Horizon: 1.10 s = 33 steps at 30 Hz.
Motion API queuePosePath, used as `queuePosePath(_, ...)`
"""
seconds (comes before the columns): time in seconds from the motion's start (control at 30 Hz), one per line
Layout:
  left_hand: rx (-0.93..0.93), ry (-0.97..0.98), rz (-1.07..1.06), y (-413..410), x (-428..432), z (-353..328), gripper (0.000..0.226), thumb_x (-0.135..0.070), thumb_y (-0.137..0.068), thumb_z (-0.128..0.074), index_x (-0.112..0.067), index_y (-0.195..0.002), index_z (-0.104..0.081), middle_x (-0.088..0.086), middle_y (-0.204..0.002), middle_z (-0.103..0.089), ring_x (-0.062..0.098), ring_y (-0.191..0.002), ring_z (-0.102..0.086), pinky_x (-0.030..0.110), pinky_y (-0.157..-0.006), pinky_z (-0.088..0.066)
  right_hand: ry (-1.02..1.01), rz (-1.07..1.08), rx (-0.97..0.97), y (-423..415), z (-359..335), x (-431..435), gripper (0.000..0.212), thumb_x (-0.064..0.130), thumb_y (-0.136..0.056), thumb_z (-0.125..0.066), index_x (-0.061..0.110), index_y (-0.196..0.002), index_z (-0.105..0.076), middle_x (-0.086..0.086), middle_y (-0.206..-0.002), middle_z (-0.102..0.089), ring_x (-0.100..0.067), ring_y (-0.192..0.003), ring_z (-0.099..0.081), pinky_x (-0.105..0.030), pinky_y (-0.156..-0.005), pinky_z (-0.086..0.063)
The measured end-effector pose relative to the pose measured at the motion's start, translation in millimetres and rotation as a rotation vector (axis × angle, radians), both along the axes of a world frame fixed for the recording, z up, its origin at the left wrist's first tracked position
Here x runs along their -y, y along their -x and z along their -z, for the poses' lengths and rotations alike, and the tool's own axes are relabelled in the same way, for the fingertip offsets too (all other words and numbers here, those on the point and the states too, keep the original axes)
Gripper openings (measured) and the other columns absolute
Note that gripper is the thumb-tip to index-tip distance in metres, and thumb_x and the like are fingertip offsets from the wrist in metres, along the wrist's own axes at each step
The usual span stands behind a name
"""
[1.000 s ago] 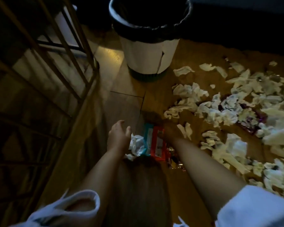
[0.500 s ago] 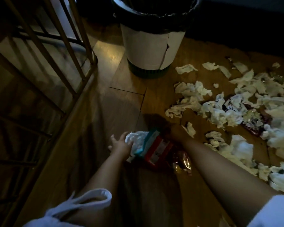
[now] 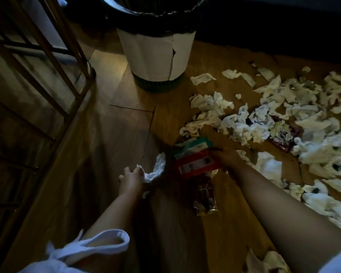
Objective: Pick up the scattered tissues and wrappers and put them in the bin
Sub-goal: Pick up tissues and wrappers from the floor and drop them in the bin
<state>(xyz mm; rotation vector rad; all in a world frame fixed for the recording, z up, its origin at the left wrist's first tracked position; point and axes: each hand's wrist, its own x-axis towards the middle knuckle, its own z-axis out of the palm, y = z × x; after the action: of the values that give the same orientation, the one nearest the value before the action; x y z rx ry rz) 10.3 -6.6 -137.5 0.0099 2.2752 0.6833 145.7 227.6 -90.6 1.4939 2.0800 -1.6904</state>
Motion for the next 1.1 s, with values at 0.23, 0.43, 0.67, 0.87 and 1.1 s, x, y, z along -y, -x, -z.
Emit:
queuePosePath(0.23,-0.072,-0.046,-0.011,-11,14,-2,0.009,-0.017,-0.085,-0.050,-0.010,-0.087,-0.055,0.013,-0.103,-0.055,0.031,-0.084,-0.061,0.038,-0.065,-0.057,-0.271,-0.136,0.142,9,46,5,0.024,0.005,-0.088,-0.057,-0.006,-0.109,-0.061,-0.023,-0.105,-0.062,-0.037,-0.081,-0.060,-0.031,-0.056,-0.044)
queuePosePath(0.43,-0.141,-0.062,0.045,-3,16,-5,0.010,-0.004,-0.085,-0.061,-0.014,-0.085,-0.061,0.005,-0.094,-0.060,0.009,-0.073,-0.057,0.022,-0.061,-0.050,-0.296,-0.090,0.198,11,52,5,0.030,0.009,-0.092,-0.053,0.011,-0.062,-0.053,-0.006,-0.057,-0.046,-0.021,-0.050,-0.041,-0.027,-0.046,-0.032)
queuePosePath(0.67,0.082,-0.180,-0.150,10,1,-56,0.036,-0.019,-0.076,-0.073,-0.003,-0.107,-0.063,0.014,-0.110,-0.065,0.022,-0.100,-0.062,0.031,-0.081,-0.052,-0.264,-0.038,0.111,16,15,5,0.028,0.014,-0.086,-0.062,0.009,-0.061,-0.051,-0.014,-0.068,-0.056,-0.030,-0.067,-0.057,-0.039,-0.061,-0.050)
queuePosePath(0.87,0.040,-0.291,-0.308,11,-18,-149,0.035,-0.031,-0.072,-0.076,-0.005,-0.091,-0.062,0.019,-0.119,-0.062,0.028,-0.111,-0.059,0.032,-0.083,-0.049,-0.269,0.089,-0.075,11,-68,9,0.021,0.015,-0.083,-0.065,0.003,-0.101,-0.063,-0.016,-0.102,-0.067,-0.027,-0.089,-0.063,-0.029,-0.066,-0.045)
queuePosePath(1.1,-0.044,-0.486,-0.382,36,-62,-246,0.051,-0.009,-0.085,-0.064,0.004,-0.130,-0.046,0.019,-0.127,-0.056,0.029,-0.111,-0.060,0.023,-0.065,-0.050,-0.332,0.138,-0.349,29,-171,-1,0.008,0.011,-0.084,-0.063,0.013,-0.087,-0.055,-0.007,-0.095,-0.062,-0.018,-0.084,-0.059,-0.026,-0.065,-0.050)
